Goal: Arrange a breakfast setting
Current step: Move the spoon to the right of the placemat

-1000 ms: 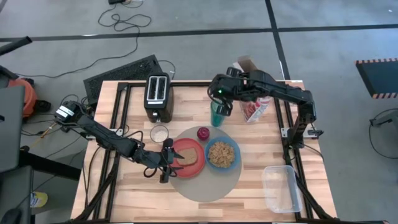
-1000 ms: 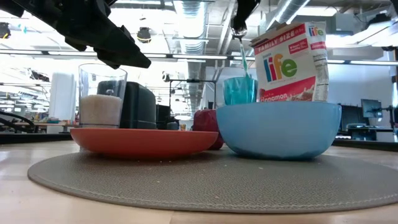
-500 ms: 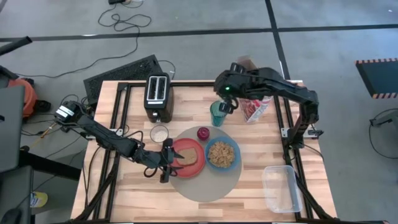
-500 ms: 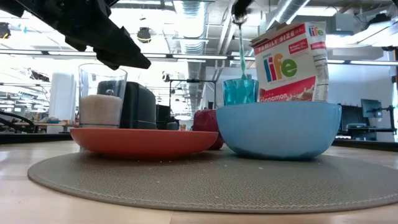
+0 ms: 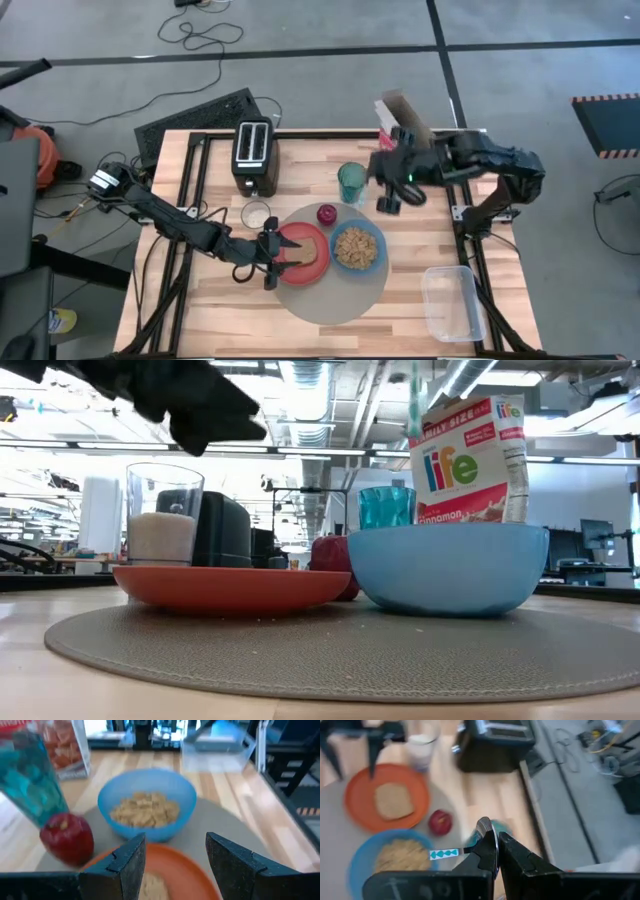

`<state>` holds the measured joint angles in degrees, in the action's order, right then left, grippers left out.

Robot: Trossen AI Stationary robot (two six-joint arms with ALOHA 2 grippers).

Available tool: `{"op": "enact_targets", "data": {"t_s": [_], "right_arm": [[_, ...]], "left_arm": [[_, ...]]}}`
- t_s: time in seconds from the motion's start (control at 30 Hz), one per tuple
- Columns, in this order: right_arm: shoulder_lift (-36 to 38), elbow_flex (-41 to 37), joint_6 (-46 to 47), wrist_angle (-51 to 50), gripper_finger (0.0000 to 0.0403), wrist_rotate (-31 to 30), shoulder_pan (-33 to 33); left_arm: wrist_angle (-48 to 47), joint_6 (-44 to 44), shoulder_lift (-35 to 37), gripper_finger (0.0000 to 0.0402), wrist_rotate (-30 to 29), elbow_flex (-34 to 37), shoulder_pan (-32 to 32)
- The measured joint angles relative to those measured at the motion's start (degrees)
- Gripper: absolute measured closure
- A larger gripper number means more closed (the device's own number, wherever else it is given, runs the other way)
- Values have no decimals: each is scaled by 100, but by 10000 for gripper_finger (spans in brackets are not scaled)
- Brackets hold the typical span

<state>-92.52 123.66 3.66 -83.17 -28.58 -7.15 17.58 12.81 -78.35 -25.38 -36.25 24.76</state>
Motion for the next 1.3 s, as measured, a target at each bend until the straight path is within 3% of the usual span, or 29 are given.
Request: {"op": "enact_targets", "data": {"t_s": [0.3,0.83,1.1,1.3], "right_arm": [[768,-2101,415,1147,365,37,-786],[1946,-4147,2609,1565,370,448,-1859],[2219,-5282,3288,2035,370,677,-2051],[2852,-6398,3644,2879,370,1094,-1912]], "left_arm": [[412,154,-13,208,-92,-2,-16],[1059,1040,-977,208,87,-2,118],[1023,1290,-992,208,73,-2,391],[1016,1319,-992,208,81,-2,445]]}}
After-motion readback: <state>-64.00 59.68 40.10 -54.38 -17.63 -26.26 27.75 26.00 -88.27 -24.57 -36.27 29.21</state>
